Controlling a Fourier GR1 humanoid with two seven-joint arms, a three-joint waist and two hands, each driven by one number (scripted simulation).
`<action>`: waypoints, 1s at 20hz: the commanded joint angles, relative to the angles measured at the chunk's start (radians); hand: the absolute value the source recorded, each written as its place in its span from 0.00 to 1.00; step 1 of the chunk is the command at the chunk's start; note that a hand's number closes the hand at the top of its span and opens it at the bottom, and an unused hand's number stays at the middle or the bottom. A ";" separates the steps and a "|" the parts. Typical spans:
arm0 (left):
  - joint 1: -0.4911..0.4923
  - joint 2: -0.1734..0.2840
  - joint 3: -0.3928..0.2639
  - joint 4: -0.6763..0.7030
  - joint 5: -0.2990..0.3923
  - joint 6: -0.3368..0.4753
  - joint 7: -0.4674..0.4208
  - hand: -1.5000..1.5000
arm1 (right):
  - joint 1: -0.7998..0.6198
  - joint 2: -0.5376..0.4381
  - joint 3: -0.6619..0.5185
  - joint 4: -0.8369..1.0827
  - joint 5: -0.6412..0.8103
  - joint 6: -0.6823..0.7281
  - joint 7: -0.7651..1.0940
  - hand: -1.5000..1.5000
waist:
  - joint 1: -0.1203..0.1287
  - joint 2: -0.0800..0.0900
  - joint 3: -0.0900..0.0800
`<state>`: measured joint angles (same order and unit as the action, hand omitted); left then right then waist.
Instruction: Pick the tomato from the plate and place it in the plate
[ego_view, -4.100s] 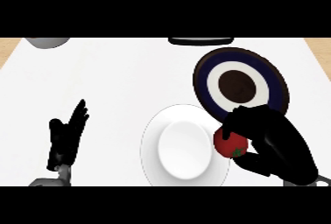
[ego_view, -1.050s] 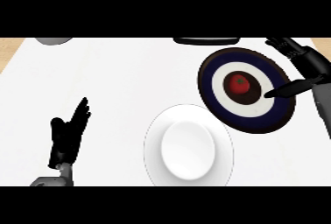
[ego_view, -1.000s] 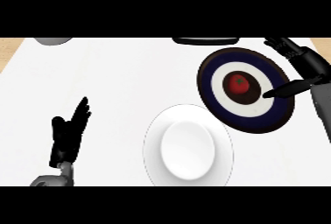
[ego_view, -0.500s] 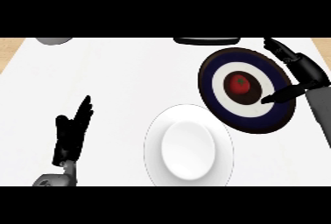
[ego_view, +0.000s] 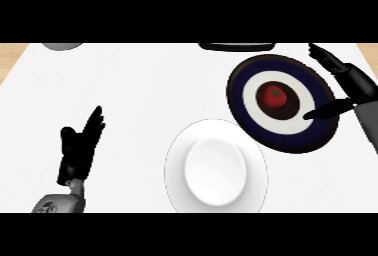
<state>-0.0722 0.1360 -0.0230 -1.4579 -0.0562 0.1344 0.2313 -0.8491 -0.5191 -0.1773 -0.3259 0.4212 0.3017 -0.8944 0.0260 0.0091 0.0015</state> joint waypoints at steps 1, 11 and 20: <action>0.032 -0.011 -0.020 -0.021 -0.021 0.003 -0.020 0.50 | -0.019 -0.031 -0.010 0.065 0.002 0.061 -0.104 0.00 | 0.009 0.003 0.001; 0.005 -0.037 -0.038 -0.033 -0.034 0.014 0.008 0.50 | -0.010 -0.083 -0.032 0.141 0.000 -0.008 -0.141 0.00 | 0.023 0.011 0.003; -0.021 -0.015 -0.010 -0.017 -0.017 -0.007 0.015 0.50 | -0.019 -0.138 -0.090 0.170 -0.054 0.004 -0.140 0.00 | 0.037 0.017 0.004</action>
<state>-0.0796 0.1045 -0.0445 -1.4598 -0.0798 0.1379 0.2262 -0.8719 -0.6477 -0.2377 -0.1823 0.3909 0.2601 -0.9551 0.0548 0.0239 0.0048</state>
